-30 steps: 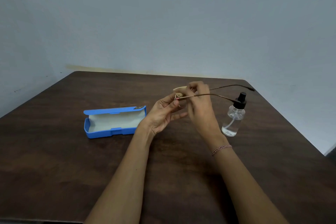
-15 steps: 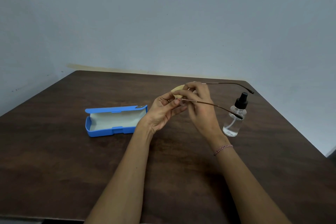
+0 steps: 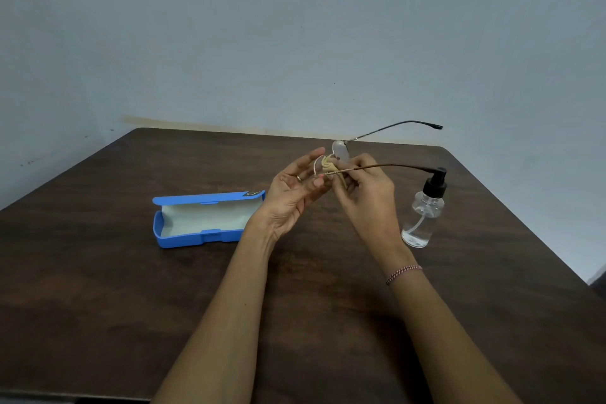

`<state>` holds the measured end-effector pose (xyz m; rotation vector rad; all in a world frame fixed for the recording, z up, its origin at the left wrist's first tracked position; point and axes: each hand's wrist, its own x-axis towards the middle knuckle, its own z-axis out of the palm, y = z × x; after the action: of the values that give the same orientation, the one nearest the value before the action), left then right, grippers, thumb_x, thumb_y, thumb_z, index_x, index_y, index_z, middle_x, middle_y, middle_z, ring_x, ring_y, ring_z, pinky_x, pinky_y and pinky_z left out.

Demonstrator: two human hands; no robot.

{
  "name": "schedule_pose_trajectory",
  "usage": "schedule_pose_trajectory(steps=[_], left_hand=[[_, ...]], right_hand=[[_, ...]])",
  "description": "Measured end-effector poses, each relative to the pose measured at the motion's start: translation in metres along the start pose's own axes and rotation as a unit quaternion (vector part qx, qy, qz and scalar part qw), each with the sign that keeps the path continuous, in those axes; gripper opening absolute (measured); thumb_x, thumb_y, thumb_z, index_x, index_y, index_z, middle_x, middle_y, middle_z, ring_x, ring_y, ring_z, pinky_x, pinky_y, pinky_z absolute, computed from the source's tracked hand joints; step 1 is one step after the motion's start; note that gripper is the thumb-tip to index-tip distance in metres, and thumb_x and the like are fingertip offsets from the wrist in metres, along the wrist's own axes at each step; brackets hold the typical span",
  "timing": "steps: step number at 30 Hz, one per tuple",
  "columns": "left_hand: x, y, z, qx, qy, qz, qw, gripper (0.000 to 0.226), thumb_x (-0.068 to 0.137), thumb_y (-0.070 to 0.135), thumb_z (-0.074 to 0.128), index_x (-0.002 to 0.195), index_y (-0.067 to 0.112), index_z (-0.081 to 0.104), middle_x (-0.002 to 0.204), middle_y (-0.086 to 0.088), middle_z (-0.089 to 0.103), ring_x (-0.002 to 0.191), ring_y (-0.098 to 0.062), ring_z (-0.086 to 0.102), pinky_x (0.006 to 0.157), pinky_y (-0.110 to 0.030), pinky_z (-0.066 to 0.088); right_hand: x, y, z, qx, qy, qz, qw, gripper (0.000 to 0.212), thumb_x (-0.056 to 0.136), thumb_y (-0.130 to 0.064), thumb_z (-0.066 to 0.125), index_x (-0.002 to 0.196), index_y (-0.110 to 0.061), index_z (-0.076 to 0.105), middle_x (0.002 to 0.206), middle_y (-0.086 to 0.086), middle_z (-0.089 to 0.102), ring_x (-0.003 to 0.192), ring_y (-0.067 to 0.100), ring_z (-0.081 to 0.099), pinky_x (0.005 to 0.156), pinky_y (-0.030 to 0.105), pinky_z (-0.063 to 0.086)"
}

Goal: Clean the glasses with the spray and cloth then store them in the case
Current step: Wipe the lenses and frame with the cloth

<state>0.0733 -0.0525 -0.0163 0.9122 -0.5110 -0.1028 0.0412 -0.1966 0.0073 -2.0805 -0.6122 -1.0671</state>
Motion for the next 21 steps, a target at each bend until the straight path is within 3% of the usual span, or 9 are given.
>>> schedule_pose_trajectory(steps=[7,11,16,21], left_hand=[[0.0004,-0.0015,0.0007,0.007,-0.002,-0.01,1.0,0.043,0.064,0.004,0.076,0.102,0.024,0.074,0.101,0.002,0.073,0.094,-0.013,0.069,0.075,-0.026,0.056],[0.0007,-0.0055,0.0005,0.009,0.002,-0.009,1.0,0.041,0.069,-0.002,0.069,0.102,0.022,0.074,0.098,0.001,0.073,0.094,-0.012,0.069,0.077,-0.025,0.055],[-0.0006,0.0004,0.0013,-0.01,-0.005,0.003,1.0,0.041,0.071,0.004,0.078,0.109,0.018,0.071,0.102,-0.002,0.073,0.092,-0.012,0.069,0.081,-0.023,0.054],[-0.0018,0.0026,0.0048,-0.017,-0.024,-0.017,0.999,0.054,0.058,0.021,0.089,0.109,0.019,0.071,0.103,-0.004,0.073,0.093,-0.014,0.069,0.081,-0.027,0.055]], right_hand=[[0.0008,-0.0027,-0.0018,0.007,-0.018,-0.035,0.999,0.034,0.082,0.001,0.067,0.116,-0.006,0.065,0.099,0.007,0.059,0.09,0.01,0.054,0.081,0.013,0.044],[0.0003,-0.0045,-0.0017,0.012,-0.013,0.014,1.0,0.034,0.085,-0.003,0.065,0.118,-0.008,0.064,0.1,0.007,0.058,0.091,0.015,0.056,0.081,0.018,0.047],[-0.0001,-0.0036,-0.0021,0.02,-0.003,-0.004,1.0,0.019,0.085,-0.002,0.066,0.103,-0.004,0.069,0.1,0.003,0.06,0.085,0.01,0.058,0.076,0.021,0.051],[-0.0004,-0.0015,-0.0044,0.017,-0.01,-0.013,1.0,0.019,0.085,-0.003,0.066,0.103,-0.004,0.069,0.094,0.001,0.057,0.082,0.007,0.054,0.073,0.009,0.042]])
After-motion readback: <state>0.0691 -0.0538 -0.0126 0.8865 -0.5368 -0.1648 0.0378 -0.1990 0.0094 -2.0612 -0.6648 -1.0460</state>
